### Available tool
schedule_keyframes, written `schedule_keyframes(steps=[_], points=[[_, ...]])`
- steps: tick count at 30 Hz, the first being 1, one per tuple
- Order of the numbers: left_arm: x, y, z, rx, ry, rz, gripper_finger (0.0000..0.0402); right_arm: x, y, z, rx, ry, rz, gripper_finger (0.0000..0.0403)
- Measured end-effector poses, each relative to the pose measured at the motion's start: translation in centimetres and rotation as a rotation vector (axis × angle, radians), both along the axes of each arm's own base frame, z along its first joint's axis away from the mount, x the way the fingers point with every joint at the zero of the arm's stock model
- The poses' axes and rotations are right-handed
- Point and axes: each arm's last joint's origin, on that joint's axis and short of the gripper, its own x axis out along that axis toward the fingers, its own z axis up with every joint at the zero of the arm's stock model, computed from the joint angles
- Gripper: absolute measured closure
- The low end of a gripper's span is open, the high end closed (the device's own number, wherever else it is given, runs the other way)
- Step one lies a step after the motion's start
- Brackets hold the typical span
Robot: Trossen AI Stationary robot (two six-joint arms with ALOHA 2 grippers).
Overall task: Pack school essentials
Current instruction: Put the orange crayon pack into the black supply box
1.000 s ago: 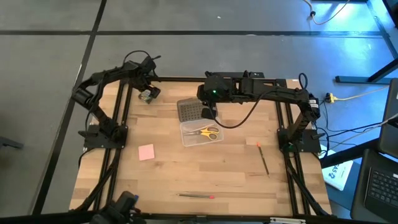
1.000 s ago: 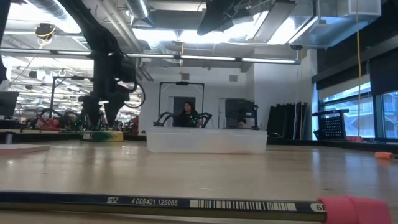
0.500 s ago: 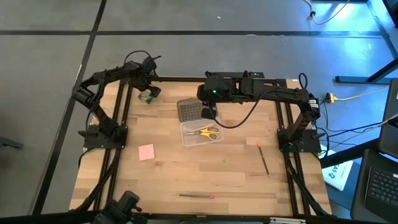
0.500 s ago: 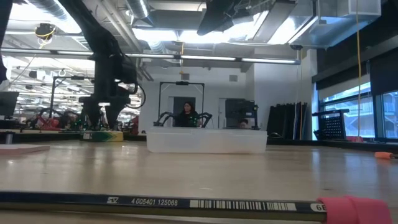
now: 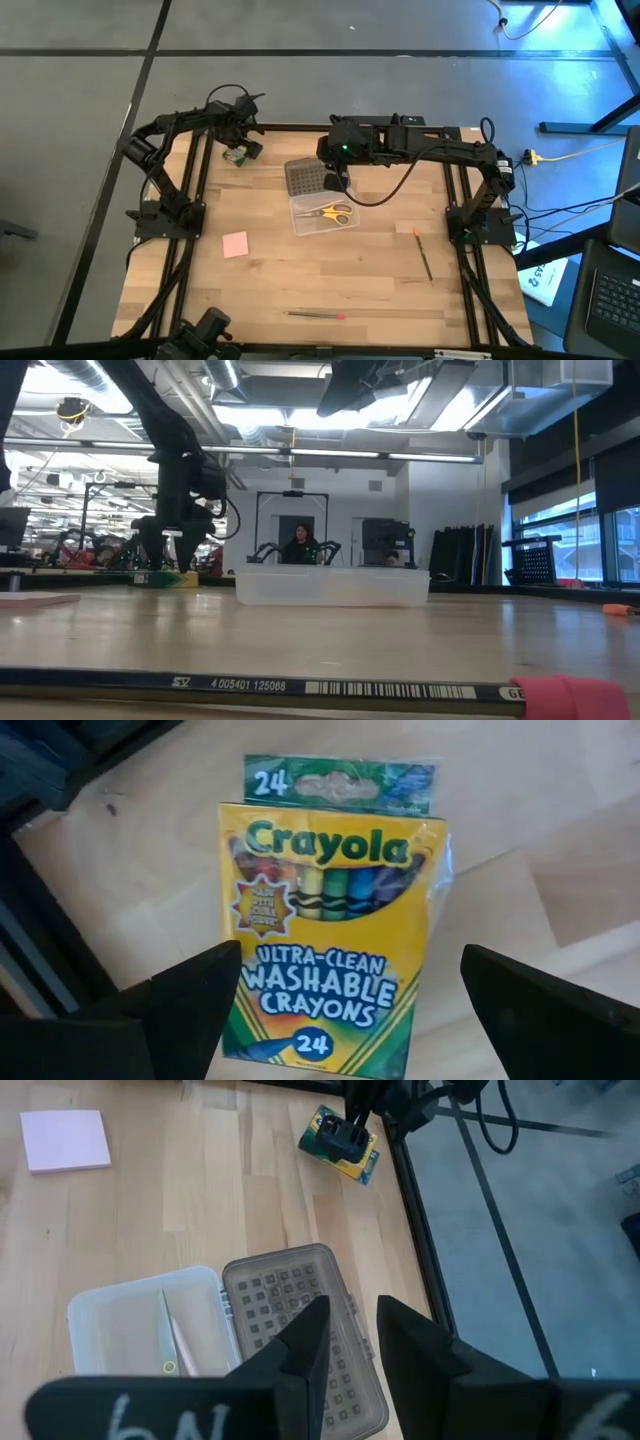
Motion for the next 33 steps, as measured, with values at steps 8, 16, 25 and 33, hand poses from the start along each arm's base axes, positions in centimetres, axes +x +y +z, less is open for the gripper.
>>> schedule_keyframes(steps=[8,16,25,33], points=[[-0.1,0.2,0.0,0.045,0.05,0.041,0.003,0.3,0.0,0.3,-0.002,-0.043,-0.003,0.0315],[-0.1,0.1,0.0,0.044,0.052,0.039,0.003,0.5,0.0,0.5,-0.041,-0.051,0.062,0.0315],[0.0,0.1,0.0,0.017,0.01,0.028,0.003,1.3,-1.0,1.7,-0.193,-0.144,0.255,0.0315],[0.0,0.2,0.0,0.03,0.01,0.03,0.003,2.5,-2.4,1.2,-0.236,-0.195,0.236,0.0315]])
